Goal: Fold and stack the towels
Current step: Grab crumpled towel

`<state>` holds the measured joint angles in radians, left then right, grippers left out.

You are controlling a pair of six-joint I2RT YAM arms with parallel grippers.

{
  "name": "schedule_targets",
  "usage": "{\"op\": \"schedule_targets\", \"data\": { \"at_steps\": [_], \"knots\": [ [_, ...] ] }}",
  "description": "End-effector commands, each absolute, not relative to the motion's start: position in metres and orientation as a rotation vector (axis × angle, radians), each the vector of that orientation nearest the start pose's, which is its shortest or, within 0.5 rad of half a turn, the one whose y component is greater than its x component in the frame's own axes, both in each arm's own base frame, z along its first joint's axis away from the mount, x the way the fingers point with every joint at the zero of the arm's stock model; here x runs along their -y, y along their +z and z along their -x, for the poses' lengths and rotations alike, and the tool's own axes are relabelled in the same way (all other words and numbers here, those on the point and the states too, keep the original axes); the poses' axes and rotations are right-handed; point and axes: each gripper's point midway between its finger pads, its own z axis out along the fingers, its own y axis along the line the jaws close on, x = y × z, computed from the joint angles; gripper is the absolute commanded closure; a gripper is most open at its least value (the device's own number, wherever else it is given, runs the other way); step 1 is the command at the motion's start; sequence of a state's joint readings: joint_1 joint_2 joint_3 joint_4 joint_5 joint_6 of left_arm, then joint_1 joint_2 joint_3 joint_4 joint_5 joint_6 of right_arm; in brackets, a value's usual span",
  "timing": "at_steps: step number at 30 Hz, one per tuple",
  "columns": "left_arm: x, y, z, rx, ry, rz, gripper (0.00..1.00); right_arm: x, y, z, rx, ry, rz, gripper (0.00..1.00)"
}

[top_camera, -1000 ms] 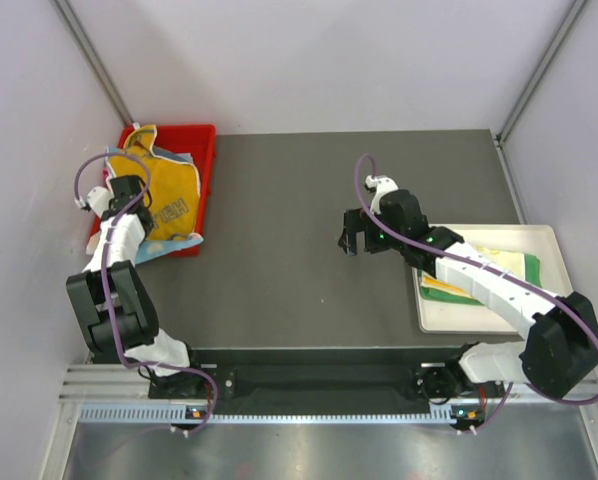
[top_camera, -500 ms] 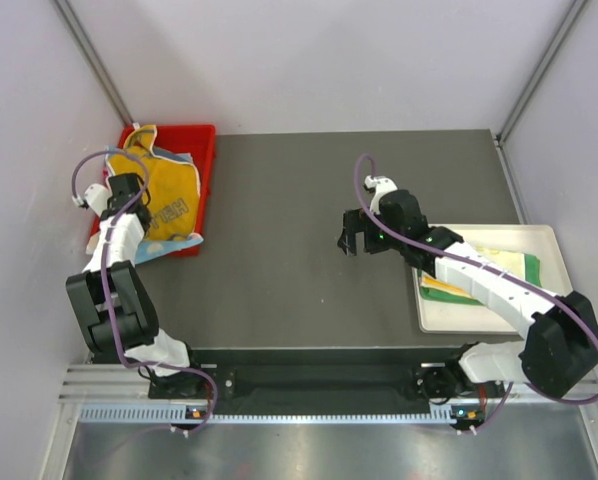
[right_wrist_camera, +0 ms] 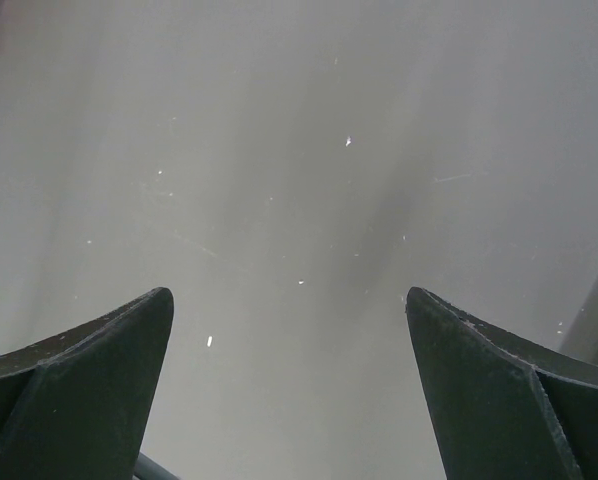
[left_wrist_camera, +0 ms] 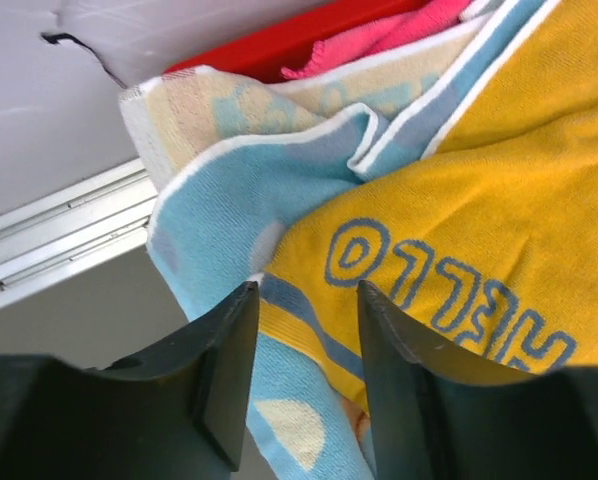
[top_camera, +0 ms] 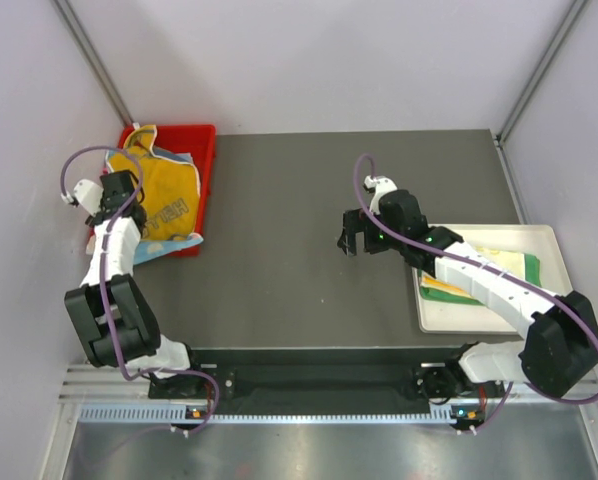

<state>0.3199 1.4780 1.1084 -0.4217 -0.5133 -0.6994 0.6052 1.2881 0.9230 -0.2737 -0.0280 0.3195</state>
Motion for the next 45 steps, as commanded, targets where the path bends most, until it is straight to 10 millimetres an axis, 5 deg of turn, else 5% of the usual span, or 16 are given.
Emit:
{"op": "schedule_targets", "data": {
  "at_steps": [1, 19, 45],
  "knots": [
    [-0.195, 0.154, -0.334, -1.834, 0.456, 1.341, 0.50, -0.234, 0.164, -0.300, -2.192, 0.555, 0.354, 0.00],
    [-0.195, 0.122, -0.350, -1.899, 0.356, 1.389, 0.50, -0.229, 0.168, -0.298, -2.177, 0.539, 0.346, 0.00],
    [-0.193, 0.147, -0.363, -1.852, 0.285, 1.346, 0.67, -0.228, 0.167, -0.299, -2.176, 0.531, 0.346, 0.00]
  ]
}}
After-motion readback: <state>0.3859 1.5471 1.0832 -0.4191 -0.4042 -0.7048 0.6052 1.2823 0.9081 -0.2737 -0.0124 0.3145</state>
